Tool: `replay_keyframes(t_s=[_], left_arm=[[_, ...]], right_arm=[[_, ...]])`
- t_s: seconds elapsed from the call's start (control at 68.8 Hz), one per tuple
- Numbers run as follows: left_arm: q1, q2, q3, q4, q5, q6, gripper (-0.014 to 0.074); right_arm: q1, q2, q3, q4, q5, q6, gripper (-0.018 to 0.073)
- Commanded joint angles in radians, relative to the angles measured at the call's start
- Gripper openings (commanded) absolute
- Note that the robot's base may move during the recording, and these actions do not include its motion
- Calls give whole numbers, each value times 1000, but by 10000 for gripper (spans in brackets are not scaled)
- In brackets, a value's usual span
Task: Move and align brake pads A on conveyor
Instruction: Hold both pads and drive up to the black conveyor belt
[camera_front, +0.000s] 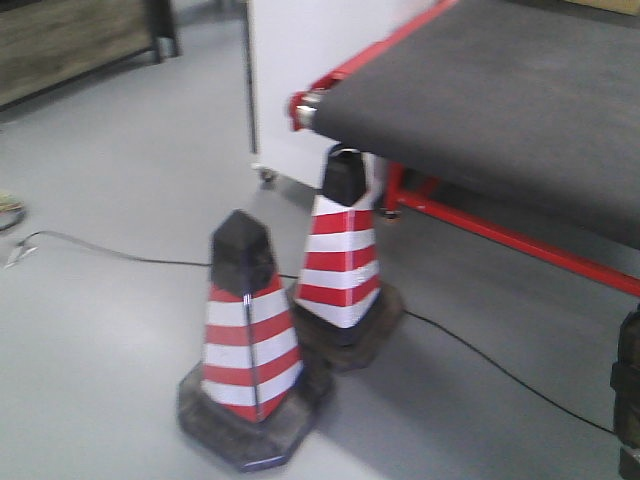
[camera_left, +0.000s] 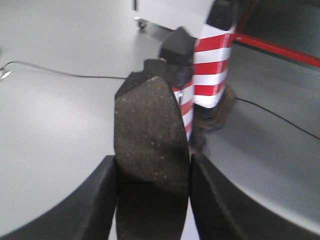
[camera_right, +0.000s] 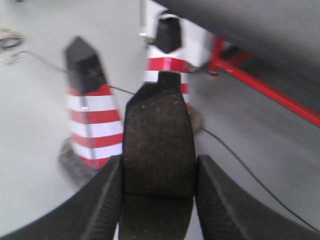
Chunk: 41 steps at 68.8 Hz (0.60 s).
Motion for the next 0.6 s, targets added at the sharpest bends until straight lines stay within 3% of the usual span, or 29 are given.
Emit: replay_keyframes(t_s=[0.0, 0.581], left_arm=[[0, 3, -29, -12, -87, -4, -6], [0, 3, -29, -12, -87, -4, -6]], right_arm=[[1, 4, -32, -5, -91, -5, -5], [1, 4, -32, -5, -90, -5, -5]])
